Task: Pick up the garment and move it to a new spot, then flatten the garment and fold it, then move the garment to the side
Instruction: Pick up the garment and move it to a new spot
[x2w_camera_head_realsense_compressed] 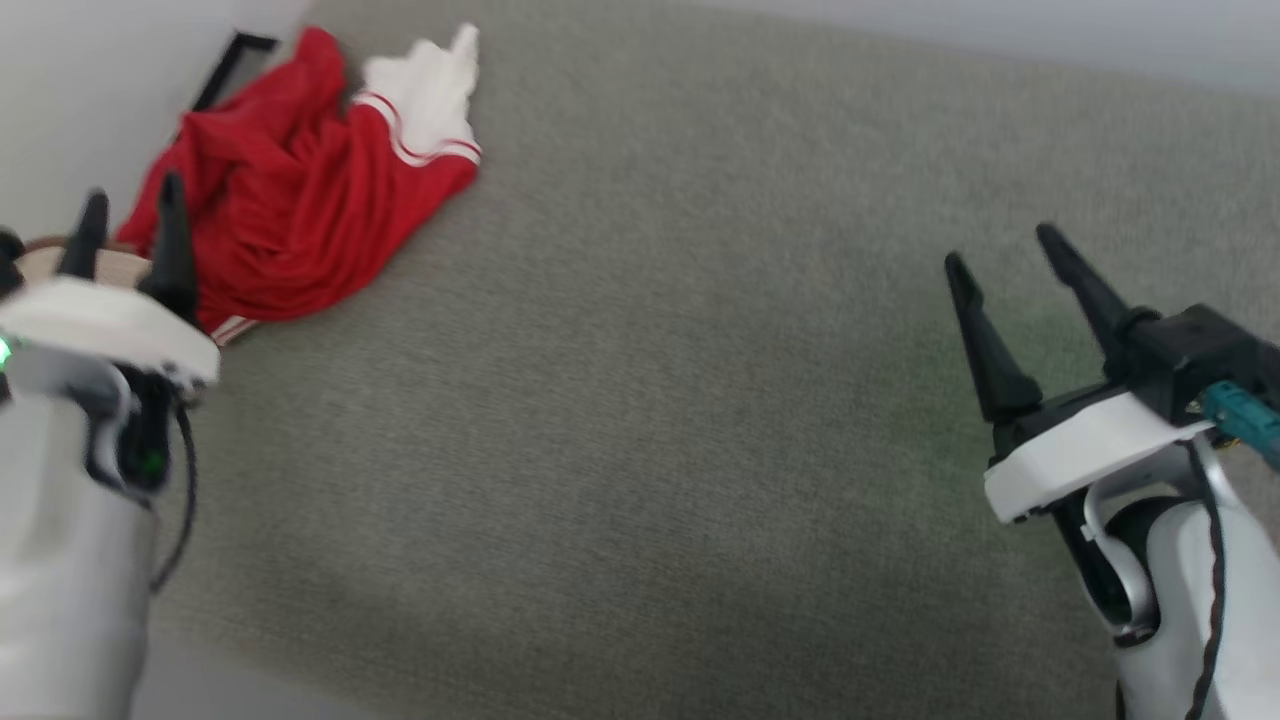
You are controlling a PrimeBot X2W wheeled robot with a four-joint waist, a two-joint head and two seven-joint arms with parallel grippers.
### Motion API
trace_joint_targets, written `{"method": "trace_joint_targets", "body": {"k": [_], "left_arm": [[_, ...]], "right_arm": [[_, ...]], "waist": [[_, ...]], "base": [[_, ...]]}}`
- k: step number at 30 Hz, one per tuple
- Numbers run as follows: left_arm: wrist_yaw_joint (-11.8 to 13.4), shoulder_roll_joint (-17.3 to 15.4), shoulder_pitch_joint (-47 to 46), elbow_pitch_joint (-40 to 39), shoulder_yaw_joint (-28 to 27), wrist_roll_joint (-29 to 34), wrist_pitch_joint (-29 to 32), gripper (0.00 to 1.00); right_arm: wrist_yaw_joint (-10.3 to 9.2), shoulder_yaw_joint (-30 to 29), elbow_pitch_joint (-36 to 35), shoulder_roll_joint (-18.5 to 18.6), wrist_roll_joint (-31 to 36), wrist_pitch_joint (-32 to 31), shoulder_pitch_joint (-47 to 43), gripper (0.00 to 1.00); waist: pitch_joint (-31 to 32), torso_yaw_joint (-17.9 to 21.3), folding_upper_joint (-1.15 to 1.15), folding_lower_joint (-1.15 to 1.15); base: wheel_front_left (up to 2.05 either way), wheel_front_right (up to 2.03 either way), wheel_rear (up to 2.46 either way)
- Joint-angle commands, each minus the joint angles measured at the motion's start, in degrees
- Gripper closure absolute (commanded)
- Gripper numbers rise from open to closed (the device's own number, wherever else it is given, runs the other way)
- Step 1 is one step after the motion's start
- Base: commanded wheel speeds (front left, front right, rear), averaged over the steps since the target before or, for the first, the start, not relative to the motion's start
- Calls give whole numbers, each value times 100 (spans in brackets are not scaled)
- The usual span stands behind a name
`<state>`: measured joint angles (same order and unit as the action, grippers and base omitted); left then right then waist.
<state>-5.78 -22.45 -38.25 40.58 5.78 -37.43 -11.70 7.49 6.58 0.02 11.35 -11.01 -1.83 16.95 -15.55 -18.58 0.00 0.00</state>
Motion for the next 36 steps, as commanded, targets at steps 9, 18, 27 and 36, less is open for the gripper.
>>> {"method": "trace_joint_targets", "body": {"k": [9,18,27,36], "left_arm": [[-161,-151,-1384,1514,344,-275,685,0],[-163,-229,-2064,2455,708,-684,1874,0],[-165,-51,-2254,3123,953,-868,3010,0],[-166,250,-1985,3383,1164,-1011,4074,36]], "right_arm": [[0,-15,-494,115,173,-233,324,0],[0,27,-1092,214,293,-553,521,0],[0,49,-1568,262,407,-854,593,0],[0,113,-1700,240,433,-1004,657,0]], "waist": [[-817,354,0,0],[-1320,528,0,0],[-1636,566,0,0],[-1661,523,0,0]], "base": [[0,0,0],[0,0,0],[0,0,0],[0,0,0]]}}
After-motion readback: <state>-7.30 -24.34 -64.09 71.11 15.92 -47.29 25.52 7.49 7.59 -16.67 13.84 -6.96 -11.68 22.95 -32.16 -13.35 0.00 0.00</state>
